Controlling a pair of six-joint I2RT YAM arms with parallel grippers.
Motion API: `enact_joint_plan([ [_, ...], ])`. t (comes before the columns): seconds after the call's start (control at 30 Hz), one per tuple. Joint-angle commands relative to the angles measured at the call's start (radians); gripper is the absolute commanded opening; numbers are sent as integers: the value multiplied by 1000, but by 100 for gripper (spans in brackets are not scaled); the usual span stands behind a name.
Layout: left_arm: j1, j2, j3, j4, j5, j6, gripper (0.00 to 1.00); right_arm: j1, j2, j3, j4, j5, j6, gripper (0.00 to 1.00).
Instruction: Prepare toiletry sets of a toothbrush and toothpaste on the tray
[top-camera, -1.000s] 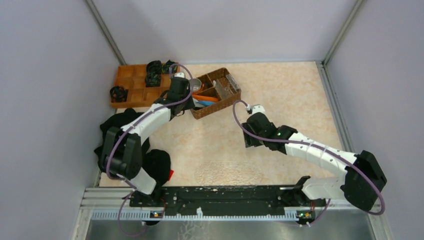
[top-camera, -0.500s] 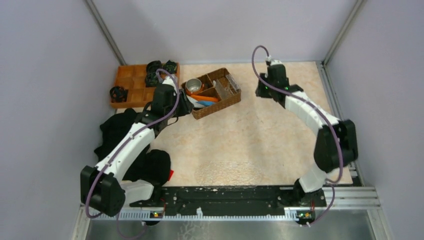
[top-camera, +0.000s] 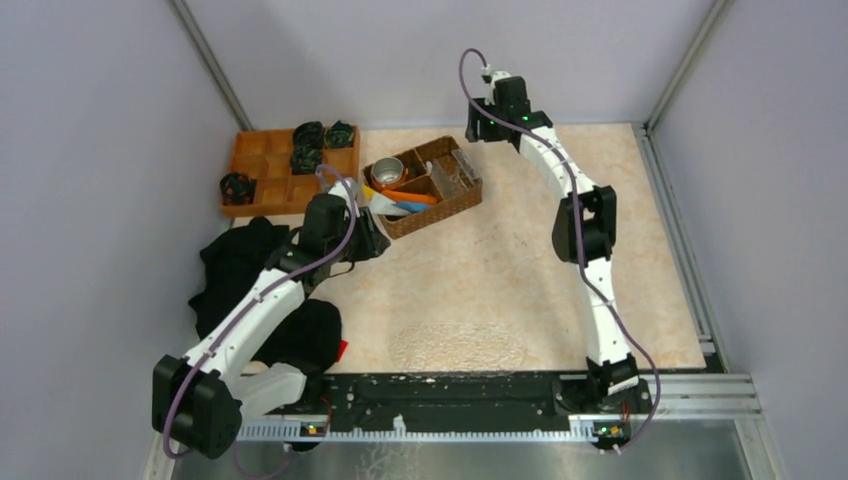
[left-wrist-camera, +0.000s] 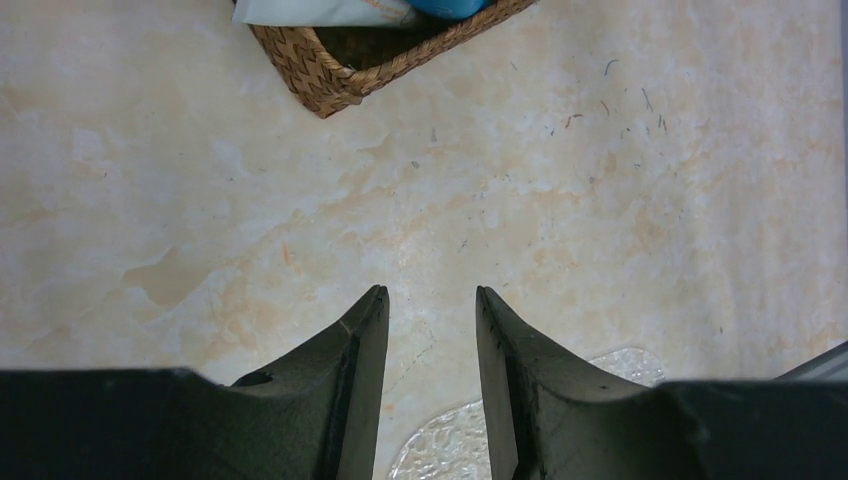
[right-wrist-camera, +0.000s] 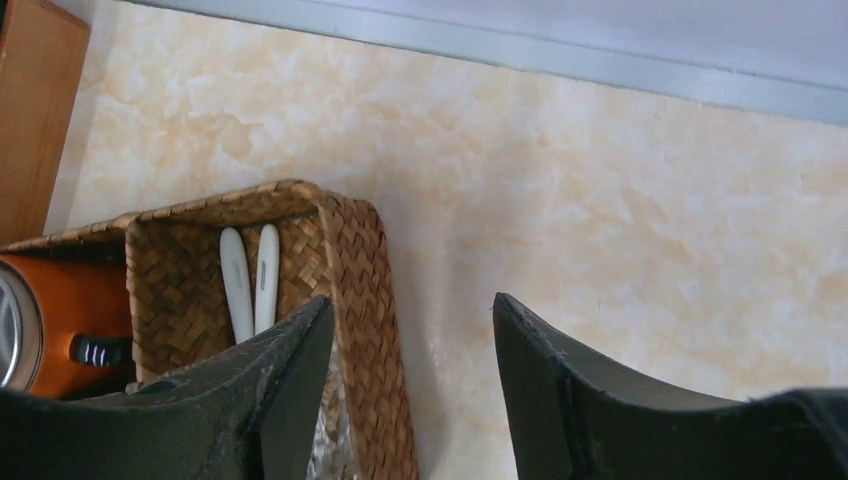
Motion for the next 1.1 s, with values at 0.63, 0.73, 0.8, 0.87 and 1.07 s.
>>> enact_joint_plan([
  [0.63, -7, 25, -70, 59, 77, 6, 37, 44, 80, 5, 130, -393, -74, 55],
  [0.73, -8, 23, -78, 60, 74, 9, 37, 58, 76, -11, 135, -381, -74, 53],
  [0.8, -8, 18, -83, 57, 71, 11, 37, 67, 57, -45, 136, -365, -86, 48],
  [0.87, -8, 19, -88, 60, 70, 13, 37, 76, 4, -130, 176, -338, -99, 47],
  [1.07, -8, 35, -102, 79, 81, 12, 36, 84, -184, -370, 311, -235, -124, 66],
])
